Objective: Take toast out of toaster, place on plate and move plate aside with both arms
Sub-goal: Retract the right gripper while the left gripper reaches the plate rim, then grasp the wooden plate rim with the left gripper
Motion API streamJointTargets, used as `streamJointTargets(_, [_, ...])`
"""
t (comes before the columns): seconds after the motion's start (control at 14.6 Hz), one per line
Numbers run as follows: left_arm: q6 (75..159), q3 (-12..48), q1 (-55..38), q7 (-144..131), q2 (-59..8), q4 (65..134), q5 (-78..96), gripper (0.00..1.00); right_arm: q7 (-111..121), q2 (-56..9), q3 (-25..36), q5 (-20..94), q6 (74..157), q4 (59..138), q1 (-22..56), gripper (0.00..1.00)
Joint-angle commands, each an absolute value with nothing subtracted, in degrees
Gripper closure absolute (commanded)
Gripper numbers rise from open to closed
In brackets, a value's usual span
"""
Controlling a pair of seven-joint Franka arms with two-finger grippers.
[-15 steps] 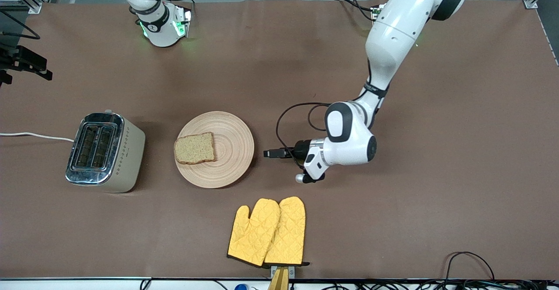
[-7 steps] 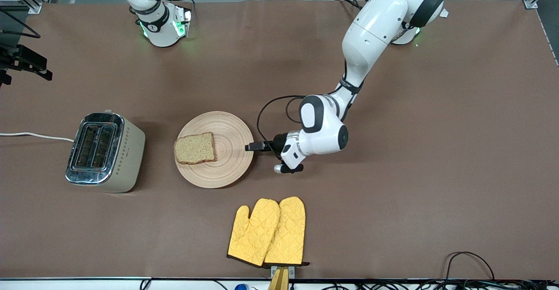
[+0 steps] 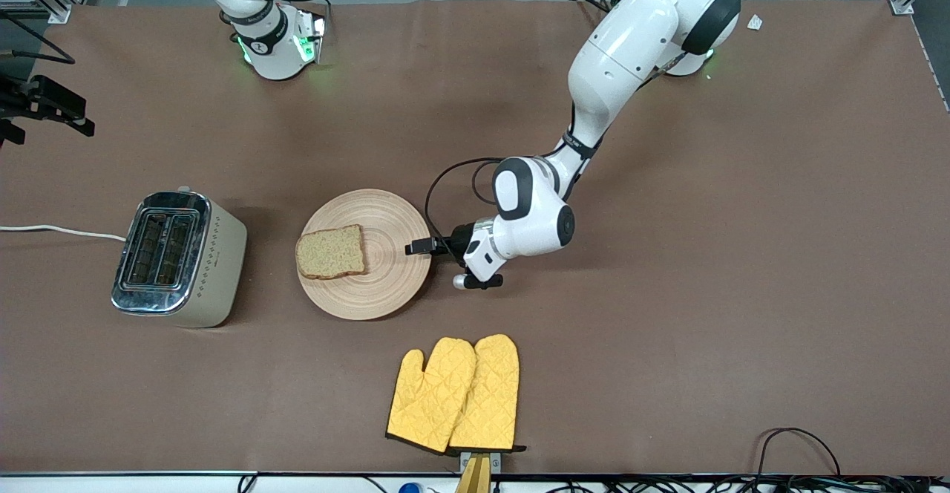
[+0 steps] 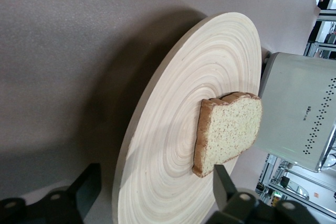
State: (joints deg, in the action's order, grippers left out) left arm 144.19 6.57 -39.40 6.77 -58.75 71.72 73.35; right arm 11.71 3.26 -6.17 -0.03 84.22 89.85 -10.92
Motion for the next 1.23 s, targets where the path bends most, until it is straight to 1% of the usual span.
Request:
streamJointTargets(0.0, [147.6,6.8,-41.0,10.4,-60.2,69.9,74.7,0.43,11.7,3.4,-6.4,-0.9,83.8,89.6,-11.0,0.00])
streamJointTargets(0.21, [148.4,7.4,-40.9,11.2,-60.3,70.0,74.7,0.75,11.7,3.4,-6.4,-0.9,83.7,89.6,-11.1,0.00])
streamJointTargets(0.27, [148.4,7.5,-40.8,11.4,-60.3,70.0,74.8,0.88,11.7,3.4,-6.3,-0.9,83.7,89.6,-11.1,0.00])
streamJointTargets(0.34, [148.4,7.4,-40.7,11.5,-60.3,70.0,74.8,0.97,11.7,3.4,-6.3,-0.9,83.7,89.6,-11.2,0.00])
streamJointTargets(0.41, [148.4,7.4,-40.7,12.1,-60.2,70.0,74.7,1.00,11.8,3.4,-6.3,-0.9,83.7,89.6,-11.2,0.00])
streamJointTargets(0.62, [148.4,7.4,-40.2,15.4,-59.5,70.4,75.0,1.00,11.9,3.4,-6.2,-0.9,83.7,89.6,-11.3,0.00])
streamJointTargets(0.75, [147.8,7.4,-38.2,15.5,-57.3,71.0,74.5,1.00,12.0,3.4,-6.2,-0.9,83.6,89.7,-11.4,0.00])
streamJointTargets(0.82, [147.5,7.4,-37.1,15.5,-55.2,72.8,74.4,1.00,12.2,3.4,-6.2,-0.9,83.6,89.8,-11.5,0.00])
streamJointTargets(0.96, [143.6,7.3,-34.6,15.5,-53.4,73.0,74.1,1.00,12.2,3.4,-6.1,-0.9,83.6,89.8,-11.5,0.00])
streamJointTargets(1.17, [135.0,7.3,-28.7,16.9,-50.4,74.2,71.6,1.00,12.2,3.4,-6.1,-0.9,83.7,89.7,-11.5,0.00])
